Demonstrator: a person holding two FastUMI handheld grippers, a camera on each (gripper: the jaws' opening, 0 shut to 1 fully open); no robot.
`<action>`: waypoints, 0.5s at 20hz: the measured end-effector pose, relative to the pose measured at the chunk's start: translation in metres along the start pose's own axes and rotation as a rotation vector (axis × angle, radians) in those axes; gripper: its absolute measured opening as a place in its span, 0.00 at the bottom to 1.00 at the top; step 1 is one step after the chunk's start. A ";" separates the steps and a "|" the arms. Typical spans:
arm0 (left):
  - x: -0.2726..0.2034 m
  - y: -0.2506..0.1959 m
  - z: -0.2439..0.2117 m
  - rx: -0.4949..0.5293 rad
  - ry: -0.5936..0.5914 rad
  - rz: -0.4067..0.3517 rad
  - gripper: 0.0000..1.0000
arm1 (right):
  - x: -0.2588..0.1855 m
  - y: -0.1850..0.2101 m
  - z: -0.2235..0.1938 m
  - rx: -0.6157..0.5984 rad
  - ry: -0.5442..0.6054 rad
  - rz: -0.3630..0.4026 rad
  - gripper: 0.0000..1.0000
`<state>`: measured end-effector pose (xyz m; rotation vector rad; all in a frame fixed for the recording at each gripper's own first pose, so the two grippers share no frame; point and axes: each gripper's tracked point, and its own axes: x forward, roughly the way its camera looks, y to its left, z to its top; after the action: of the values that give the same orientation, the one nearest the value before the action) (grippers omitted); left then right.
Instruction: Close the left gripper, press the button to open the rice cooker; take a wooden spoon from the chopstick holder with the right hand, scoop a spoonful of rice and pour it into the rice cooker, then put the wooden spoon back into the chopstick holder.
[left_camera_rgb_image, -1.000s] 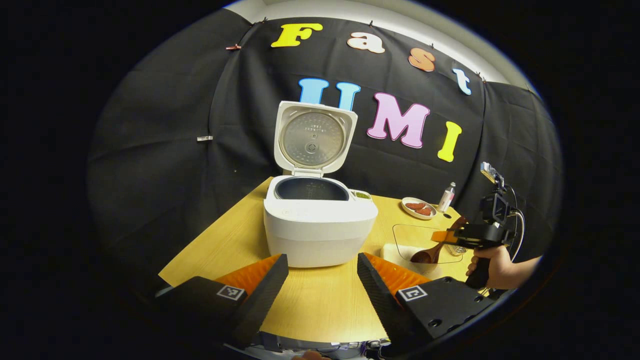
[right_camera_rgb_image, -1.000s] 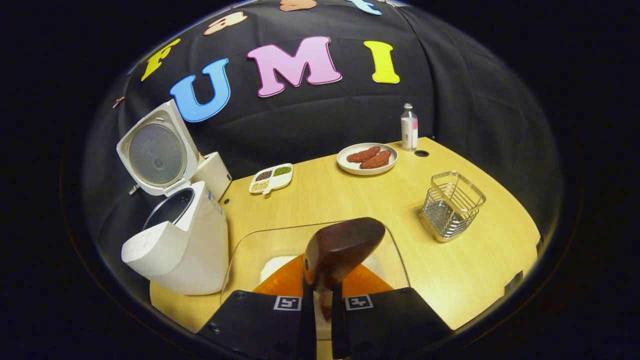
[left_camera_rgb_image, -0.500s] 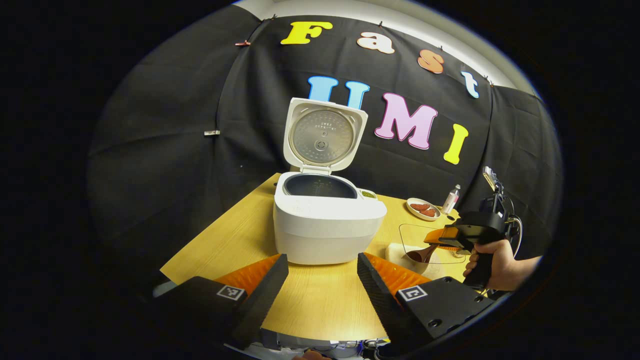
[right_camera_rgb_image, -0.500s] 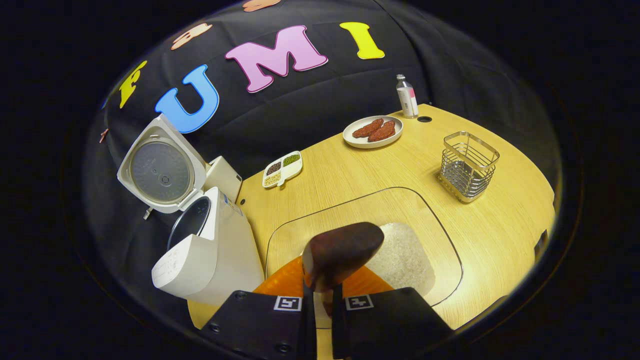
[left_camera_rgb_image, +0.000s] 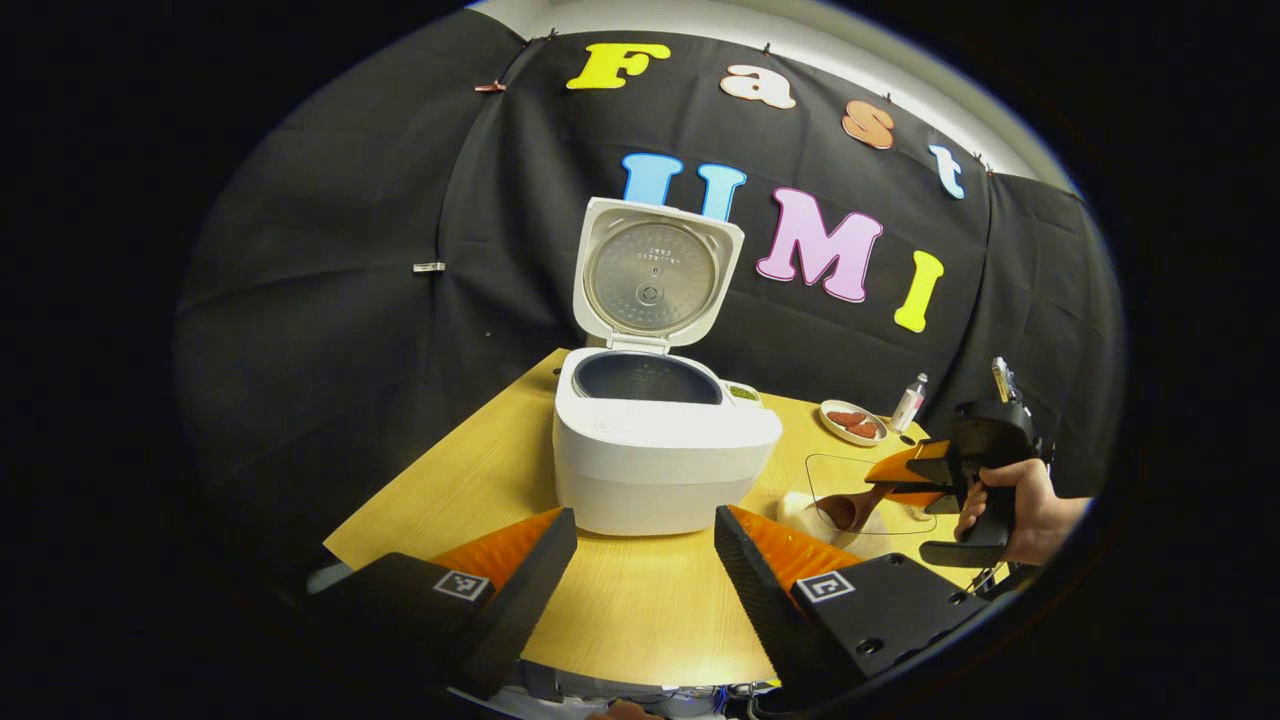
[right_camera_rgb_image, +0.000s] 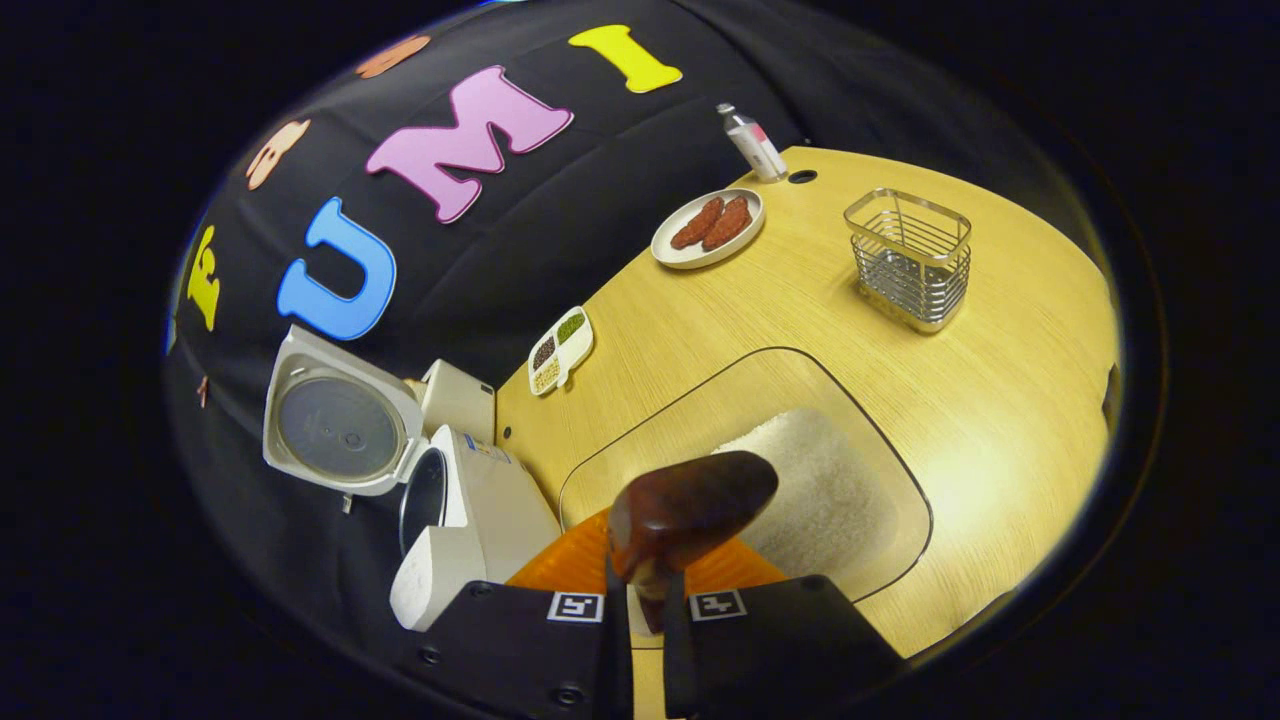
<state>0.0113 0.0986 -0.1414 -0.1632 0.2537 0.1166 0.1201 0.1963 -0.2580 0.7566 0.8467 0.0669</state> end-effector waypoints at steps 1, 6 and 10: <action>0.001 -0.002 0.001 0.003 0.000 -0.002 0.95 | -0.001 -0.004 0.004 0.022 -0.002 -0.004 0.17; 0.000 -0.010 0.008 0.022 -0.013 -0.012 0.95 | -0.010 -0.021 0.028 0.119 -0.019 -0.030 0.17; -0.002 -0.017 0.010 0.026 -0.020 -0.029 0.95 | -0.021 -0.017 0.052 0.219 -0.032 -0.008 0.17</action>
<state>0.0141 0.0836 -0.1284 -0.1395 0.2331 0.0858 0.1380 0.1465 -0.2334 0.9569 0.8351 -0.0460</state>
